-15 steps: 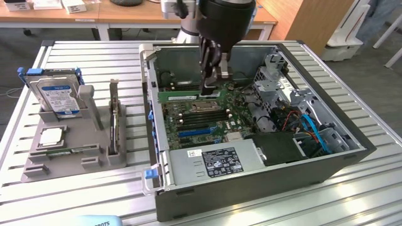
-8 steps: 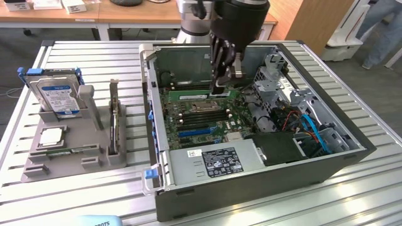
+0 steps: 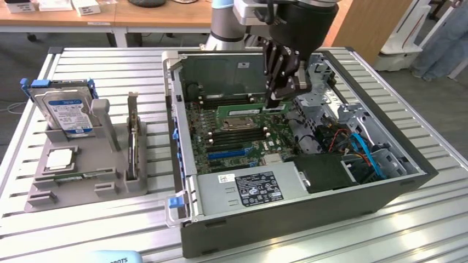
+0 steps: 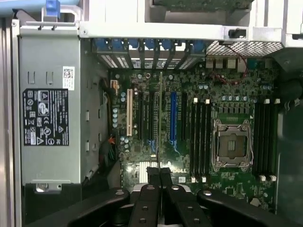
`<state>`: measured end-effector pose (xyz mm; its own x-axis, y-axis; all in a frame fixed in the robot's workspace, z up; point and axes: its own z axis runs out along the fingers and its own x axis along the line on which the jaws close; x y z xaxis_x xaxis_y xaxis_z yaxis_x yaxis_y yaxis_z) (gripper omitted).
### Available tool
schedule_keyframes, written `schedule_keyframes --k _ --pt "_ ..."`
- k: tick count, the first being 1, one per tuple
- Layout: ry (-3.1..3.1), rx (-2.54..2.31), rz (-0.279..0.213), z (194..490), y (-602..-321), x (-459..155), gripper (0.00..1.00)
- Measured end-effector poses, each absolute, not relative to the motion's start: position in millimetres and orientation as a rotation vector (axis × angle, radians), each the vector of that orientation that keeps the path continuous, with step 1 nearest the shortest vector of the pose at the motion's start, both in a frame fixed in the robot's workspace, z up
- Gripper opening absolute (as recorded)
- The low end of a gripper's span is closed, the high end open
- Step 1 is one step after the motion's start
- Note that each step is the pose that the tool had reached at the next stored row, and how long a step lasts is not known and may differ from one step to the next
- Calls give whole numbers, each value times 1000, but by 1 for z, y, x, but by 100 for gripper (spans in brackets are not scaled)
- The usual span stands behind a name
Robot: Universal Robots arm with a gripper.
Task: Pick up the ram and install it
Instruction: 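Pick up the ram and move it above insertion slot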
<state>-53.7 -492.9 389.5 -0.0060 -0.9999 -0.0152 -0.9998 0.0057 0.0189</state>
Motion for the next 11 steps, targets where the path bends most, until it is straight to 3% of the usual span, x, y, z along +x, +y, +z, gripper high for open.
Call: schedule_keyframes --k 11 --pt "-2203 2236 -38 390 -493 -35 12"
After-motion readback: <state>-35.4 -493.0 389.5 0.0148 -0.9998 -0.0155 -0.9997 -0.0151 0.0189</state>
